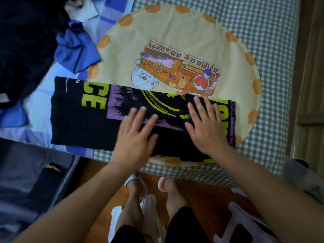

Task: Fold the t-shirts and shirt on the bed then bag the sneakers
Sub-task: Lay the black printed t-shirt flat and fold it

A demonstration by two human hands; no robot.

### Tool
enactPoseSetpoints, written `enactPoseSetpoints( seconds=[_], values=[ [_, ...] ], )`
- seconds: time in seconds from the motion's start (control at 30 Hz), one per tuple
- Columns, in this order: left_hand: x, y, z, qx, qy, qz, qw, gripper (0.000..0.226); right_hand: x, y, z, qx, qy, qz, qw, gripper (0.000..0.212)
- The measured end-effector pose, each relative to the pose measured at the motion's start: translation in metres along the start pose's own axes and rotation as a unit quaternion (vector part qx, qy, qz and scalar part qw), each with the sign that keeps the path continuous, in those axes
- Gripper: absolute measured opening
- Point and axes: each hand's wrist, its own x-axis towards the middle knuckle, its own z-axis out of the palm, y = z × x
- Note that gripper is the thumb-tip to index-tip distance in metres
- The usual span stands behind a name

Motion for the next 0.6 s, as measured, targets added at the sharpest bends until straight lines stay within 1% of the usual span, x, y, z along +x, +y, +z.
enactPoseSetpoints(
  seconds=[0.03,0.07,0.1,0.13,0.17,0.2,0.3,0.37,0.43,0.47,0.5,0.57,0.6],
  values=[
    [0.0,-0.03,-0.015,0.0,0.038,-0.103,0.994,0.058,-0.006,-0.009,-0.002,0.027,0.011,0.025,0.999,0.065],
    [0.001,-0.061,-0.03,0.0,0.059,-0.211,0.976,0.062,-0.012,-0.019,-0.002,0.046,0.015,0.042,0.998,0.066],
    [0.0,-0.093,-0.041,-0.008,0.067,-0.305,0.95,0.066,-0.016,-0.027,-0.001,0.058,0.014,0.054,0.997,0.067],
    [0.001,-0.12,-0.049,-0.03,0.072,-0.377,0.923,0.07,-0.02,-0.034,0.004,0.062,0.011,0.061,0.996,0.068],
    [0.002,-0.143,-0.054,-0.06,0.068,-0.422,0.902,0.071,-0.021,-0.039,0.01,0.061,0.007,0.065,0.996,0.07],
    [0.003,-0.158,-0.054,-0.076,0.054,-0.443,0.892,0.071,-0.02,-0.041,0.016,0.054,0.001,0.068,0.996,0.071],
    [0.006,-0.172,-0.051,-0.052,0.02,-0.448,0.892,0.067,-0.016,-0.044,0.028,0.03,-0.02,0.077,0.996,0.072],
    [0.008,-0.172,-0.057,-0.097,0.034,-0.46,0.882,0.066,-0.015,-0.045,0.029,0.026,-0.022,0.08,0.996,0.072],
    [0.008,-0.178,-0.068,-0.161,0.017,-0.476,0.864,0.06,-0.015,-0.045,0.027,0.024,-0.021,0.082,0.996,0.072],
    [0.007,-0.184,-0.076,-0.199,0.004,-0.487,0.85,0.056,-0.015,-0.045,0.027,0.021,-0.021,0.083,0.996,0.072],
    [0.006,-0.191,-0.086,-0.255,-0.003,-0.498,0.829,0.048,-0.015,-0.046,0.026,0.018,-0.022,0.085,0.996,0.072],
    [0.004,-0.197,-0.111,-0.407,-0.014,-0.505,0.761,0.028,-0.013,-0.047,0.025,0.018,-0.023,0.088,0.996,0.072],
    [0.002,-0.196,-0.124,-0.476,-0.025,-0.493,0.728,0.025,-0.013,-0.048,0.025,0.019,-0.024,0.087,0.996,0.072]
  ],
)
